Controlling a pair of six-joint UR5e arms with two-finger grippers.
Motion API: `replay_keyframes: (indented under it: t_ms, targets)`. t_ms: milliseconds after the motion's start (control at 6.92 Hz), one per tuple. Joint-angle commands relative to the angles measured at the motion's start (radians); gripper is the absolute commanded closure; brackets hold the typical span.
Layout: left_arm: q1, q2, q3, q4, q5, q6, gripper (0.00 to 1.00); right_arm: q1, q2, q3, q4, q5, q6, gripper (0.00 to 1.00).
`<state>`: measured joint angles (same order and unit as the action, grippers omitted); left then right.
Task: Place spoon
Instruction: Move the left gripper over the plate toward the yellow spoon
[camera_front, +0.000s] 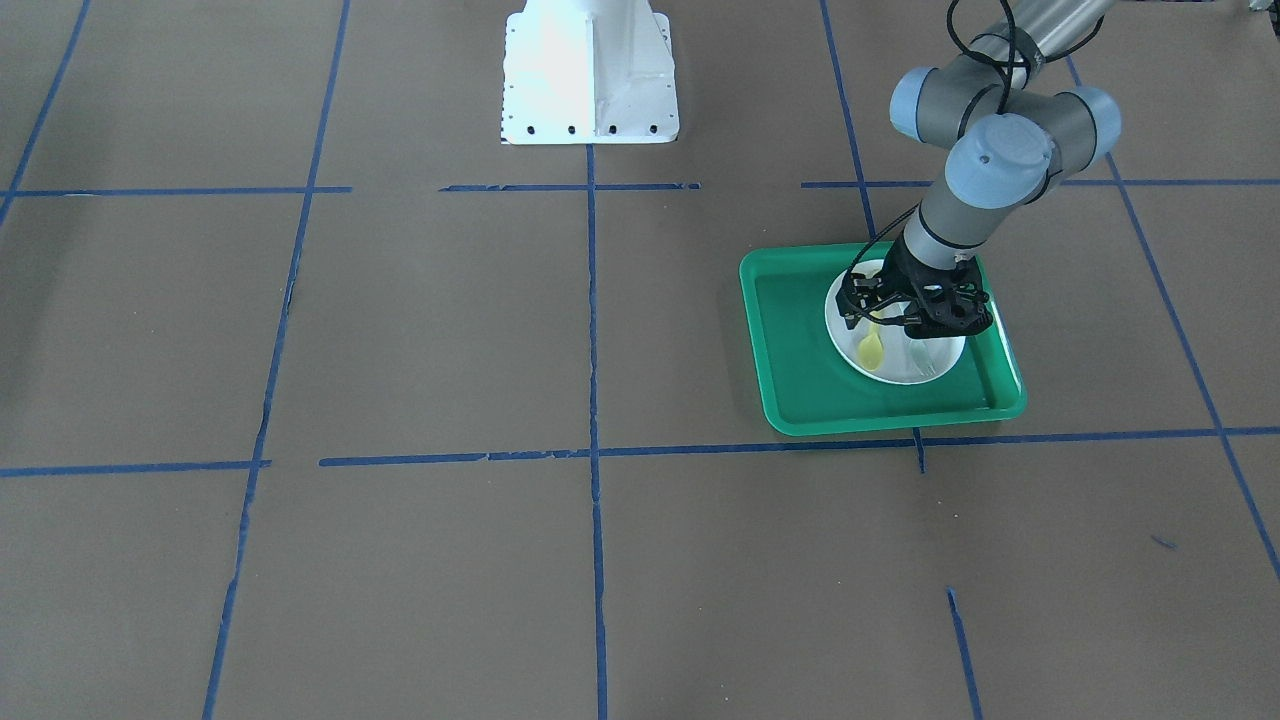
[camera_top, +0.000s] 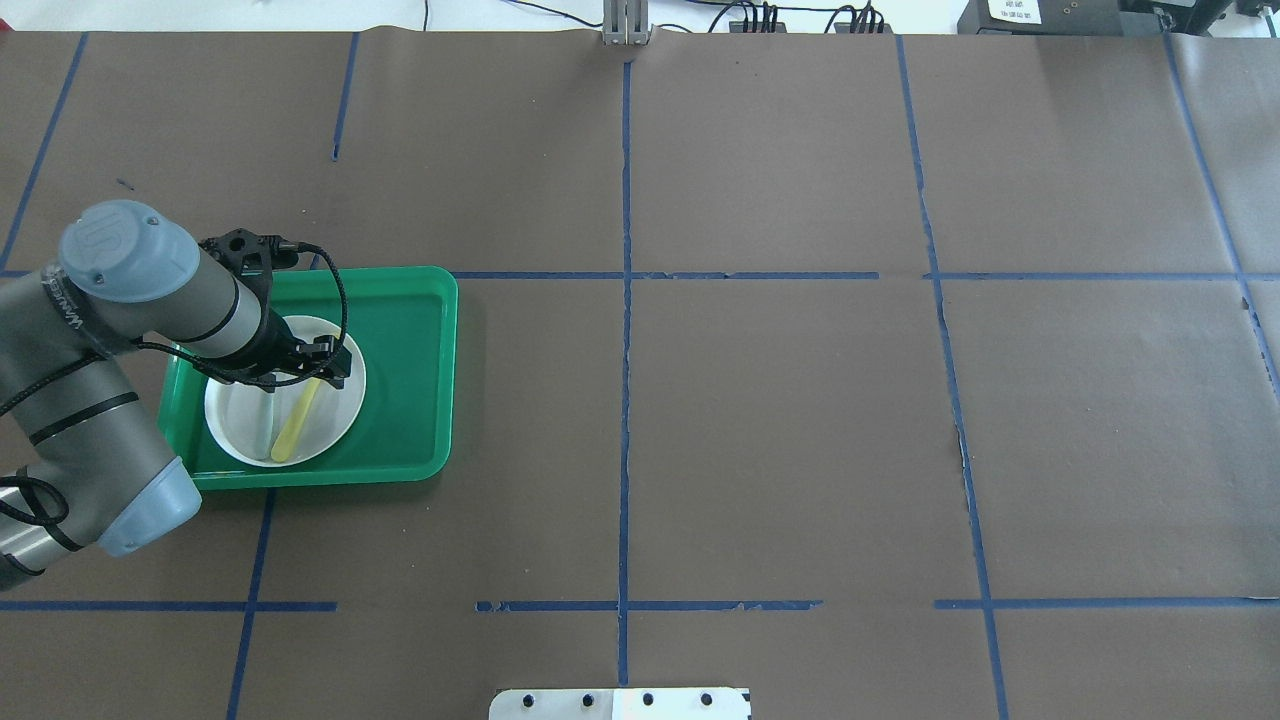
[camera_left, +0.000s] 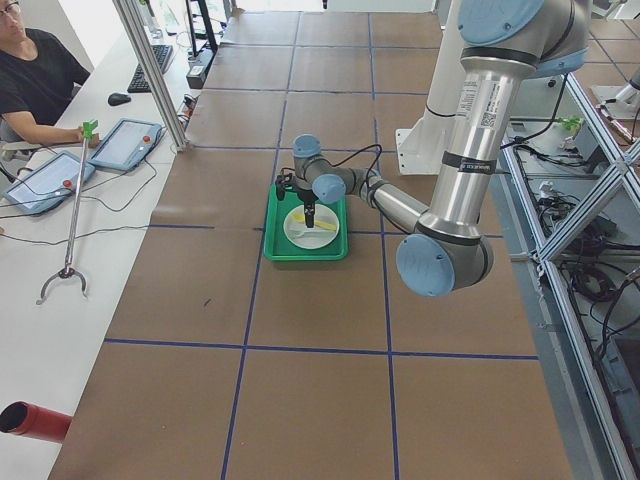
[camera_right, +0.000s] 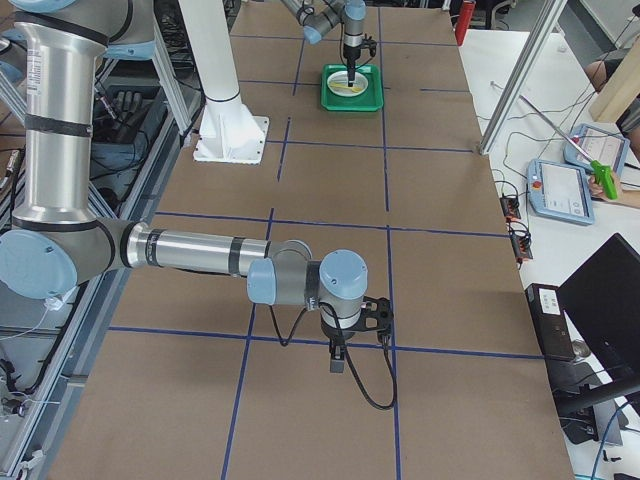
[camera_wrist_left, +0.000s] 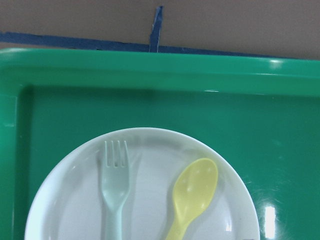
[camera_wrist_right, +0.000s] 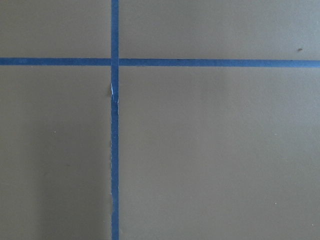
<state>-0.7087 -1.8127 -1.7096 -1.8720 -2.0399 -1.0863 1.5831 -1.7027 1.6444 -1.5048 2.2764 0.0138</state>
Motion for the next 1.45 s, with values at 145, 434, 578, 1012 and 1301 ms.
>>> replay_keyframes:
  t_ms: [145,434,578,1012,1301]
  targets:
    - [0.012,0.001,0.031,-0.055,0.004,0.003,0.26,0.0,0.0,0.0,0.0,0.0,0.0,0.0]
    - [0.012,0.003,0.019,-0.053,0.0,0.008,0.36,0.0,0.0,0.0,0.0,0.0,0.0,0.0]
    - [0.012,0.004,0.015,-0.052,0.0,0.008,0.37,0.0,0.0,0.0,0.002,0.0,0.0,0.0]
    - [0.012,0.009,0.018,-0.053,0.0,0.008,0.66,0.0,0.0,0.0,0.0,0.0,0.0,0.0]
    - [0.011,0.01,0.013,-0.053,0.0,0.008,0.99,0.0,0.0,0.0,0.0,0.0,0.0,0.0]
